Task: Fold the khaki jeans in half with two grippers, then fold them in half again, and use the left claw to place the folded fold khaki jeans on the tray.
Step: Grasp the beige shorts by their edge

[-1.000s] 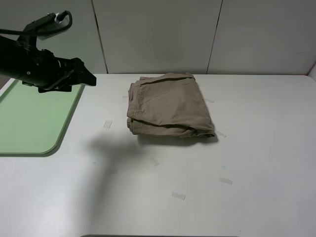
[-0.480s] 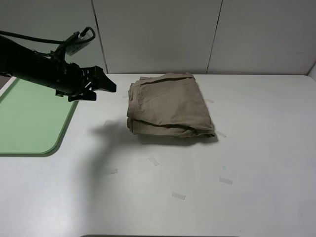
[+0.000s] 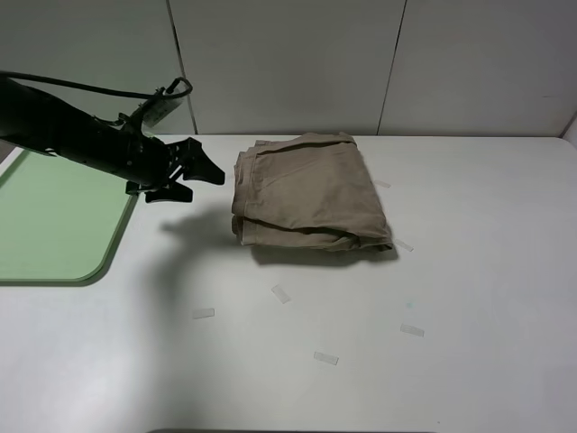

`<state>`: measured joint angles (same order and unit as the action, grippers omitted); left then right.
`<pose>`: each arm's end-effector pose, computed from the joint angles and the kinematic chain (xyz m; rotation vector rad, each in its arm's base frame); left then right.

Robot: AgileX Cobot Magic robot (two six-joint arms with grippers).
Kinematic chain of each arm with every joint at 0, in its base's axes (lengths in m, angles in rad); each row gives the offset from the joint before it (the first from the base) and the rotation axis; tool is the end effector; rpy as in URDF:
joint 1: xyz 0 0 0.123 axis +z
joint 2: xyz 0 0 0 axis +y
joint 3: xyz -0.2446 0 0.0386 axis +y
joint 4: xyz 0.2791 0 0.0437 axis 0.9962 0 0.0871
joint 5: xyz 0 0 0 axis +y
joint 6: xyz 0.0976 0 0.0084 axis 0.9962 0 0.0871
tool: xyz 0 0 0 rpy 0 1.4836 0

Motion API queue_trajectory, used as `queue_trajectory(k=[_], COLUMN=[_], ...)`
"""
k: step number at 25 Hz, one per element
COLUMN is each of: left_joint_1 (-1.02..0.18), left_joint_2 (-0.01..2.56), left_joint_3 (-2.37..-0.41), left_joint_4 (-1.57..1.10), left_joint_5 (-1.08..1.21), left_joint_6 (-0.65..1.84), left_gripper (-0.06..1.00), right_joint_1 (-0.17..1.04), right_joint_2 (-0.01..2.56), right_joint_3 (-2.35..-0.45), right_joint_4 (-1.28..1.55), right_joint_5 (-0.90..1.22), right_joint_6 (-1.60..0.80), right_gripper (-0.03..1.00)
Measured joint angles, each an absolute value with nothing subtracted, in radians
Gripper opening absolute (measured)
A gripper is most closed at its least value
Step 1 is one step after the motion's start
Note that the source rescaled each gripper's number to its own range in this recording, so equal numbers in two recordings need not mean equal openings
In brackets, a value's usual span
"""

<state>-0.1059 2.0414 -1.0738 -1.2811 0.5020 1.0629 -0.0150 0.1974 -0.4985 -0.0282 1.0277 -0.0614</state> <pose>0.3769 -0.0856 0.0437 0.0772 2.5938 -0.7273 0.0998 -0.0039 0.2748 -0.0540 2.2102 -0.0772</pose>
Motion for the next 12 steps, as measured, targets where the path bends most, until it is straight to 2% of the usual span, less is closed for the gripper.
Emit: queue_trajectory(k=[12], left_joint_1=[-0.104], left_joint_2=[2.177], left_joint_3=[-1.168], left_joint_4=[-1.334], left_joint_5=[0.573], left_joint_6=[1.071], left_gripper=[0.86], right_joint_1=[-0.015], right_joint_2=[0.197], right_joint_3=[-0.499], right_joint_4=[-0.028], right_joint_5=[1.028], right_joint_6=[-0.061], right_gripper=[1.0])
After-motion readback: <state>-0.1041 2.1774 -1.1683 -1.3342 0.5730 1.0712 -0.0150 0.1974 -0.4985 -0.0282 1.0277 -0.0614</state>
